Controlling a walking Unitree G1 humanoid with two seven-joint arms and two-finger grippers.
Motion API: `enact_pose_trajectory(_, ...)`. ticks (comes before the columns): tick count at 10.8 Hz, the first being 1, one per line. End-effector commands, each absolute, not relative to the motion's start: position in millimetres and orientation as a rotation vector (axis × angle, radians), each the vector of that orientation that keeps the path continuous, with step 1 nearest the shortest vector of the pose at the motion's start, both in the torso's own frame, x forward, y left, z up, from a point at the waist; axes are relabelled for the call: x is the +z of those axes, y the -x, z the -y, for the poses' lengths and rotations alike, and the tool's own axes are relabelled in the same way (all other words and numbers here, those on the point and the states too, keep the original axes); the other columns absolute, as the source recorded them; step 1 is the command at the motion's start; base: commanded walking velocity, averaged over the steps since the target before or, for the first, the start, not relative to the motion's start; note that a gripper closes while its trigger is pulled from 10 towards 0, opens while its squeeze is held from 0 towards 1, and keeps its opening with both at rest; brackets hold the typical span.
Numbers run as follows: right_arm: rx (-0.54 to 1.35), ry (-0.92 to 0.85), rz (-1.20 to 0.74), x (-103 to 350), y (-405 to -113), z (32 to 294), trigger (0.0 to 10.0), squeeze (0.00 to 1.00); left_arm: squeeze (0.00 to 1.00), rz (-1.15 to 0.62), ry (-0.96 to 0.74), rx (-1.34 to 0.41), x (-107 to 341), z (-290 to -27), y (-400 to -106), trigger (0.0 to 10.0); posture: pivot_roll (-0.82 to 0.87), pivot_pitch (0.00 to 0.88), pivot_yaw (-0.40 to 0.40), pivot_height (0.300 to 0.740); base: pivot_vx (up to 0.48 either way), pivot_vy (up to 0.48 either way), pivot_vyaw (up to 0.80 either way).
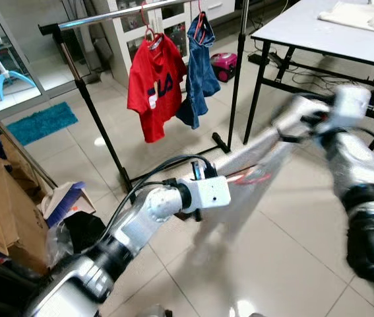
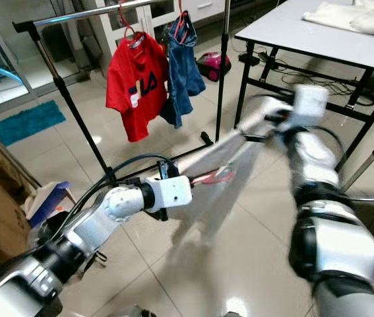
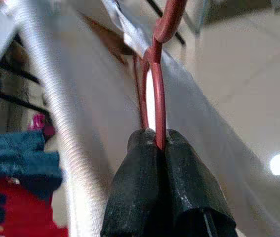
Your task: Hang hanger
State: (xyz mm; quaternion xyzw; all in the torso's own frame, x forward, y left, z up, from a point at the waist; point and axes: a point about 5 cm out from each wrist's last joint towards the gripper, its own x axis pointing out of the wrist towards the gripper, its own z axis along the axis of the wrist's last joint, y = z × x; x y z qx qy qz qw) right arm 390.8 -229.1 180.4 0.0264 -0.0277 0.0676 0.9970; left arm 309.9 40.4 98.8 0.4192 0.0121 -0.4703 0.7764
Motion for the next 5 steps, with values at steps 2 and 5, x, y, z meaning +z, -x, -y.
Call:
enact_pose_trajectory(2, 0.224, 0.004, 0.217, 210.1, -393.3, 206.3, 0.0, 0.00, 0.00, -0.207, -0.864, -1.011, 84.0, -47.3, -314.1, 10.0, -0.03, 0.000, 0.097, 0.740, 0.000, 0.000, 0.00)
enact_pose_trajectory(5, 0.439, 0.042, 0.220, 191.1, -373.0, 165.2, 0.0, 0.00, 0.00, -0.393, -0.234, -0.979, 97.1, -32.3, -320.9, 10.0, -0.03, 0.000, 0.096, 0.740, 0.000, 0.000, 0.00)
